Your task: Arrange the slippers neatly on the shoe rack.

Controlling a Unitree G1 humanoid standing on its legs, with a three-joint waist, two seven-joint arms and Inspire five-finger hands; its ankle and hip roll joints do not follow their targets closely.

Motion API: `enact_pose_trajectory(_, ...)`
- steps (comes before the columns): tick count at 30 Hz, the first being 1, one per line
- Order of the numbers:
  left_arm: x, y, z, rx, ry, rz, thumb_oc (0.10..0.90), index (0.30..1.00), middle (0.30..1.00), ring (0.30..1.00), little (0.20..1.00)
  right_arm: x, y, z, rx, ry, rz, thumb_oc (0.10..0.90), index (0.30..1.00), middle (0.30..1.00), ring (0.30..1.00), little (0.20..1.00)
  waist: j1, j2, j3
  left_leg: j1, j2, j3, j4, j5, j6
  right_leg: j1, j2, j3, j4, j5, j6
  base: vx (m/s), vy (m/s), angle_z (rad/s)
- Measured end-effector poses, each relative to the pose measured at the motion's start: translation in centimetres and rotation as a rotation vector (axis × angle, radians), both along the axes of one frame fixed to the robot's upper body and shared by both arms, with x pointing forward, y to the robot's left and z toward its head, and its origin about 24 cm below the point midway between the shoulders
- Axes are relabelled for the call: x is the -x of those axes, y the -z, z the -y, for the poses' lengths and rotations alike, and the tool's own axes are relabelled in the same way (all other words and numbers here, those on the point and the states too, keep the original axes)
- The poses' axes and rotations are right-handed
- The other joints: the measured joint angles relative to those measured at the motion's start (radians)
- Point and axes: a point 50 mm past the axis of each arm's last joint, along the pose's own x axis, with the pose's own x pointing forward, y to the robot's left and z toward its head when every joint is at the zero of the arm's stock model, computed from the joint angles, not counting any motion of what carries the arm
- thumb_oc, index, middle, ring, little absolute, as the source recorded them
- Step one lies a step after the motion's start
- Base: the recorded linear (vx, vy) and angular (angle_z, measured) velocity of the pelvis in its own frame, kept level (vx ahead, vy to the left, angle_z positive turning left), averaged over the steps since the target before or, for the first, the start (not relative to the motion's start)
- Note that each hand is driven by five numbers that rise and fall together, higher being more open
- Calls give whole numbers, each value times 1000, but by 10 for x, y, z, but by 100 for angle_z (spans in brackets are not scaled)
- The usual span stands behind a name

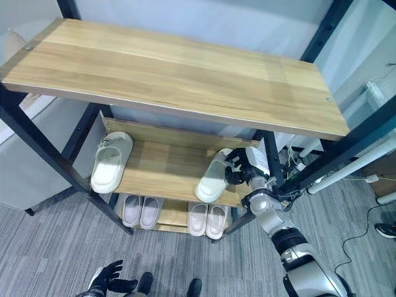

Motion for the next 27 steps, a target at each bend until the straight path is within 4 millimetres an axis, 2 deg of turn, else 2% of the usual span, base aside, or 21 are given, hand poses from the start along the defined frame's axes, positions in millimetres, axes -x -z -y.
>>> enact_pose_trajectory(8, 0, 0, -2, -5, -4, -3, 800, 900, 900, 900, 900, 0, -1, -3, -33, 1, 0, 400, 300, 300, 300, 300, 10, -12, 3, -3, 1, -3, 0, 0, -1, 0, 2, -4, 0, -1, 2, 0, 0, 0)
enact_pose_trajectory(14, -4, -2, -5, 4, -34, 16, 800, 900, 900, 900, 900, -1, -4, -8, -87, 6, 23, 400, 300, 300, 300, 300, 20, -27, 10, -31, 1, -28, 9, 3, -5, -11, 3, -29, 0, -5, 7, -3, -13, 12)
enact_pose_trajectory(17, -8, -4, -5, 4, -27, 33, 800, 900, 900, 900, 900, -4, -10, -18, -119, -14, 54, 400, 300, 300, 300, 300, 24, -29, 16, -50, 1, -50, 21, 2, -9, -14, 3, -52, 0, -11, 14, 3, -17, 19)
enact_pose_trajectory(22, -21, -8, -4, 3, -17, 61, 800, 900, 900, 900, 900, -18, -35, -38, -183, -45, 133, 400, 300, 300, 300, 300, 76, -36, 41, -100, 1, -94, 41, 8, -20, -33, 10, -101, 0, -6, 7, -9, -18, 26)
enact_pose_trajectory(23, -23, -8, -3, 2, -16, 65, 800, 900, 900, 900, 900, -21, -40, -41, -190, -52, 150, 400, 300, 300, 300, 300, 75, -35, 46, -104, 0, -107, 43, 9, -23, -33, 10, -108, 0, -7, 7, -14, -12, 36)
enact_pose_trajectory(24, -24, -9, -4, -2, -17, 66, 800, 900, 900, 900, 900, -24, -50, -47, -200, -71, 176, 400, 300, 300, 300, 300, 85, -36, 52, -110, 0, -120, 44, 12, -25, -37, 9, -116, 0, -7, 6, -14, -12, 29)
enact_pose_trajectory(27, -23, -8, -5, -6, -20, 61, 800, 900, 900, 900, 900, -28, -59, -61, -220, -111, 199, 400, 300, 300, 300, 300, 121, -38, 61, -122, -3, -132, 47, 13, -26, -42, 7, -133, 1, -9, 4, 4, -3, 15)
